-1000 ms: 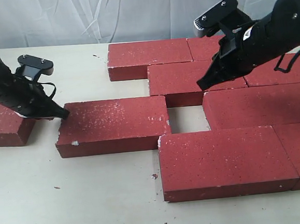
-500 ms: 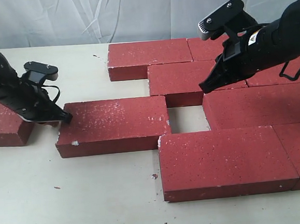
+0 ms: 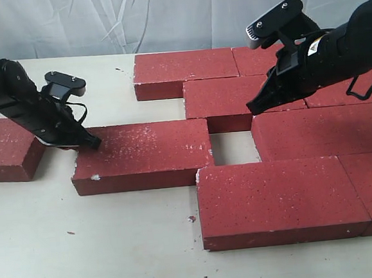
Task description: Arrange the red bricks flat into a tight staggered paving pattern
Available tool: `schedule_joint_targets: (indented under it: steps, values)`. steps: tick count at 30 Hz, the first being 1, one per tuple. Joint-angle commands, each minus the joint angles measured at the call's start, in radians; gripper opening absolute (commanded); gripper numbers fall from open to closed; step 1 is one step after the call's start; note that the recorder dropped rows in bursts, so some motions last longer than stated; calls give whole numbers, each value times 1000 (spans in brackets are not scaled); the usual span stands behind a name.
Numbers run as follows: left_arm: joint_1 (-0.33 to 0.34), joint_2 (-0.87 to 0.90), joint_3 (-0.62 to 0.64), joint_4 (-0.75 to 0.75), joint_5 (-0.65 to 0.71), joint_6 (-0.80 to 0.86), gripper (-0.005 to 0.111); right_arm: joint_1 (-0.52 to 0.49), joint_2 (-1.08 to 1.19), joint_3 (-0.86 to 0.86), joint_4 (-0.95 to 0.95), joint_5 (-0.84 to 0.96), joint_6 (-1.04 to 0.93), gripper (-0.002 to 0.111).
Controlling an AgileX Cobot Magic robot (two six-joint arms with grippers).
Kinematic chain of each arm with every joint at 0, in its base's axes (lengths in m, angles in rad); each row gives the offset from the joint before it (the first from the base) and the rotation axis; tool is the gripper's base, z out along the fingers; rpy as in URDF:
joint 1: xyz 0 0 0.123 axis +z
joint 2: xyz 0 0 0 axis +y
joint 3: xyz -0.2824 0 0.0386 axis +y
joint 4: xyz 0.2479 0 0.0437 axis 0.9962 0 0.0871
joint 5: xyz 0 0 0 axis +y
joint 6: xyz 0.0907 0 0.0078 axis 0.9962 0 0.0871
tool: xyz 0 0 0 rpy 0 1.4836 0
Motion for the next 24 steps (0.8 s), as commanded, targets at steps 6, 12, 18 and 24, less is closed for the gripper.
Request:
schedule_joint_targets:
  steps: [6,12,18,24]
  values:
    - [-50,74,-12,-33,1,0,0,-5,-6,4,19,-12,0,-1]
    - [-87,89,-38,-34,7,0,0,-5,-6,4,17,-12,0,-1]
    - [-126,90,-42,-36,-11,2,0,-5,-6,4,16,-12,-2,-1]
    - [-144,96,-42,-56,-35,2,0,-5,-6,4,16,-12,-2,-1]
